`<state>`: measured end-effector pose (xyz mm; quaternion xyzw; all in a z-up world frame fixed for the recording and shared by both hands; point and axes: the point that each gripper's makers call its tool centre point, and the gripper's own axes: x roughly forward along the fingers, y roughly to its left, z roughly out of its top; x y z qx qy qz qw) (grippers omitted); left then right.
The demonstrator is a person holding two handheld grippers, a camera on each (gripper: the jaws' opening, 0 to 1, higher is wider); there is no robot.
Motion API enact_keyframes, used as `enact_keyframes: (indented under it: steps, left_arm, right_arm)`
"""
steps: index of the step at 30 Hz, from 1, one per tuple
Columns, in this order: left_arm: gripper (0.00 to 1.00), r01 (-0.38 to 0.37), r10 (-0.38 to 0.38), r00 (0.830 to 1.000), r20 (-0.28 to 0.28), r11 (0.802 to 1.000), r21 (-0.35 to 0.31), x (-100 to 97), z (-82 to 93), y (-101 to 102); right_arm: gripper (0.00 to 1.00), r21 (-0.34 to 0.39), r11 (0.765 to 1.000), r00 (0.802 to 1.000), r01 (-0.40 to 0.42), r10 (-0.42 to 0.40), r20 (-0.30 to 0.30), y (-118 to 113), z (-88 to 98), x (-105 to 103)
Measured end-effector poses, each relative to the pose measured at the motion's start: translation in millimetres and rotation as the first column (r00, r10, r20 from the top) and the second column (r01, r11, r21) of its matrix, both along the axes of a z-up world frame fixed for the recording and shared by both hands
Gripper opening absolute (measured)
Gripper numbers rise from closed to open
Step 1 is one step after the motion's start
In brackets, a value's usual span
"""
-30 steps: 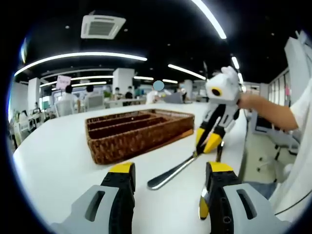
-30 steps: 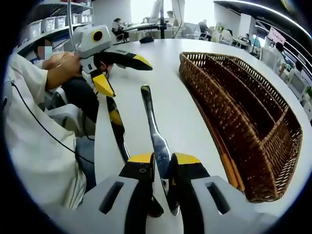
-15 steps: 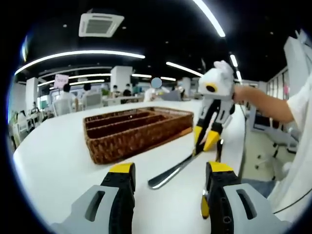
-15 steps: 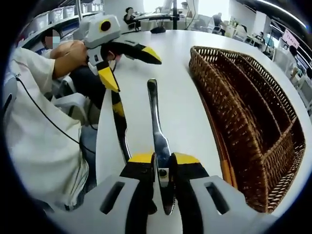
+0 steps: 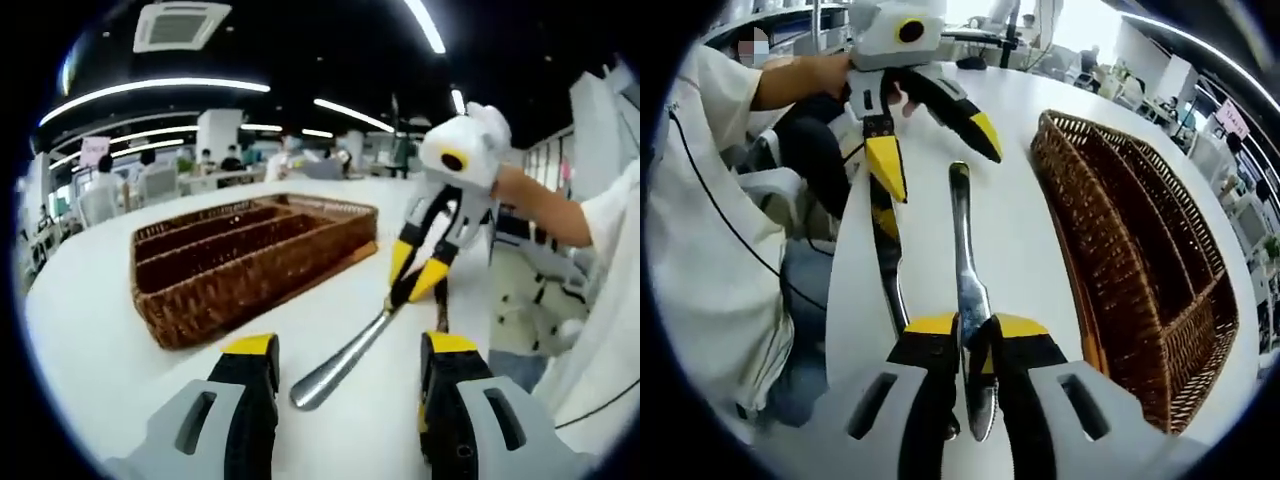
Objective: Arrange the knives, forks, and spoons in their matching storage slots by inserting each utensil handle-first until every utensil is classified and aligned in the correct compartment
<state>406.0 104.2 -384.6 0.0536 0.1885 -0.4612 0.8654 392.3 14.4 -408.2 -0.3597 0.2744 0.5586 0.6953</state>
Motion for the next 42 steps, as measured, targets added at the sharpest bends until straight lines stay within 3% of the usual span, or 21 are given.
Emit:
enact_keyframes:
  steps: [2,3,4,7,9,10,13,14,15,16,18,22,27,31,42]
  left_arm:
    - [0.57,0.026,-0.025,1.000,-0.014,0.999,0.041,0.9,-3.4,-1.5]
    - [0.57,0.026,-0.026,1.000,-0.013,0.999,0.042,1.9,-3.0,-2.4]
    - [0.57,0.027,-0.026,1.000,-0.011,0.999,0.039,2.6,-2.4,-3.0]
    - [0.57,0.026,-0.025,0.999,-0.041,1.000,0.013,4.3,-3.6,-5.3]
    - [0.57,0.019,-0.019,0.998,-0.052,1.000,0.009,5.3,-5.1,-5.0]
    - [0.57,0.019,-0.019,0.999,-0.050,1.000,0.009,4.9,-4.9,-5.0]
    - [0.57,0.020,-0.019,0.999,-0.047,1.000,0.017,3.6,-5.1,-4.3]
    - [0.57,0.023,-0.022,0.999,-0.048,1.000,0.019,2.6,-5.1,-4.5]
    - [0.57,0.024,-0.023,0.999,-0.049,0.999,0.020,1.8,-5.1,-4.2]
    - [0.57,0.021,-0.020,0.999,-0.044,1.000,0.022,1.5,-4.4,-3.7]
    - [0.57,0.023,-0.022,0.999,-0.042,0.999,0.023,1.0,-3.7,-3.3]
    - [0.57,0.016,-0.015,0.999,-0.038,1.000,0.021,0.2,-2.6,-2.0]
    - [0.57,0.022,-0.022,0.999,-0.039,1.000,0.017,-2.7,-3.1,-4.0]
    - [0.57,0.022,-0.021,0.999,-0.044,1.000,0.021,-4.4,-6.1,-3.4]
    - [0.57,0.017,-0.016,0.999,-0.039,1.000,0.019,-4.6,-4.1,-0.8]
  right_arm:
    - [0.12,-0.004,1.000,1.000,-0.007,0.007,0.023,0.2,0.3,0.1]
    - [0.05,-0.011,1.000,1.000,-0.016,0.016,0.017,-0.2,-0.7,-2.2]
    - [0.05,-0.027,0.997,0.994,-0.072,0.074,0.077,2.6,5.4,-1.8]
    - [0.05,-0.021,0.998,0.996,-0.051,0.052,0.065,4.7,5.7,6.3]
    - [0.05,-0.018,0.999,0.998,-0.035,0.035,0.050,4.9,4.4,28.8]
    - [0.05,-0.018,0.999,0.998,-0.037,0.037,0.052,3.7,0.4,10.3]
    - [0.05,-0.015,0.999,0.999,-0.044,0.045,0.013,3.2,-0.4,18.1]
    - [0.05,-0.013,0.999,0.995,-0.045,0.046,0.092,3.1,5.0,8.2]
    - [0.06,-0.012,0.999,0.995,-0.044,0.045,0.084,2.6,4.5,0.0]
    - [0.06,-0.013,0.999,0.999,-0.049,0.049,0.013,2.8,1.0,7.2]
    - [0.08,-0.005,0.999,0.999,-0.042,0.042,-0.012,2.7,0.4,15.7]
    - [0.14,0.002,1.000,0.999,-0.030,0.030,0.043,0.8,2.5,6.9]
    - [0.16,-0.016,0.998,0.997,-0.065,0.066,0.051,-0.2,2.4,11.9]
    - [0.25,-0.032,0.997,0.996,-0.066,0.068,0.058,-5.9,3.2,19.5]
    - [0.27,-0.016,0.996,0.995,-0.086,0.085,-0.051,-2.9,-1.7,31.0]
